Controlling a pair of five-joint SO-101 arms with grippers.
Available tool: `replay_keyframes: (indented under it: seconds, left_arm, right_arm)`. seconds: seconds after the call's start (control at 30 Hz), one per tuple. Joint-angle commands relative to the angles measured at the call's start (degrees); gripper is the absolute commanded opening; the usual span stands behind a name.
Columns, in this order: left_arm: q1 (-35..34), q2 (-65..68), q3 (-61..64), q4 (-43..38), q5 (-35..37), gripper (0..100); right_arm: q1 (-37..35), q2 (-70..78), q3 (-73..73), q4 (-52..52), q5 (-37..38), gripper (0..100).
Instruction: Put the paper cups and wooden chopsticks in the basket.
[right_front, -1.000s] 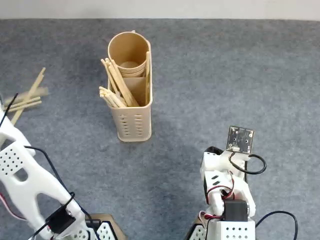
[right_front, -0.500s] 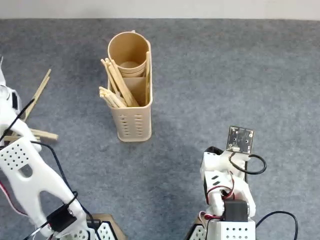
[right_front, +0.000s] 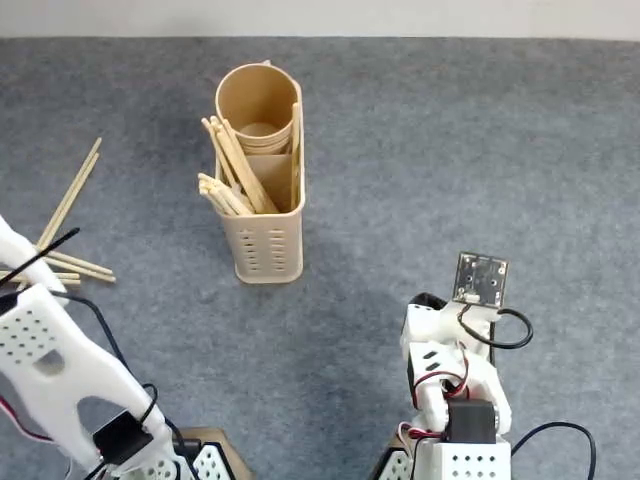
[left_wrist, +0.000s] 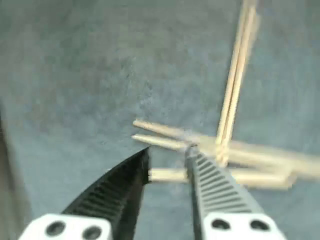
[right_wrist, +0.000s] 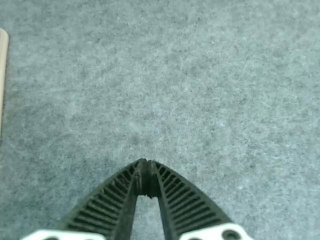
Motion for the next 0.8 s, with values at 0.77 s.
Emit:
replay_keyframes:
  seconds: [0.77]
  left_arm:
    - [8.92, -16.4, 61.58, -21.54, -41.14, 20]
  right_arm:
    - [0.57, -0.04, 9.19, -0.13, 0.53, 0.5]
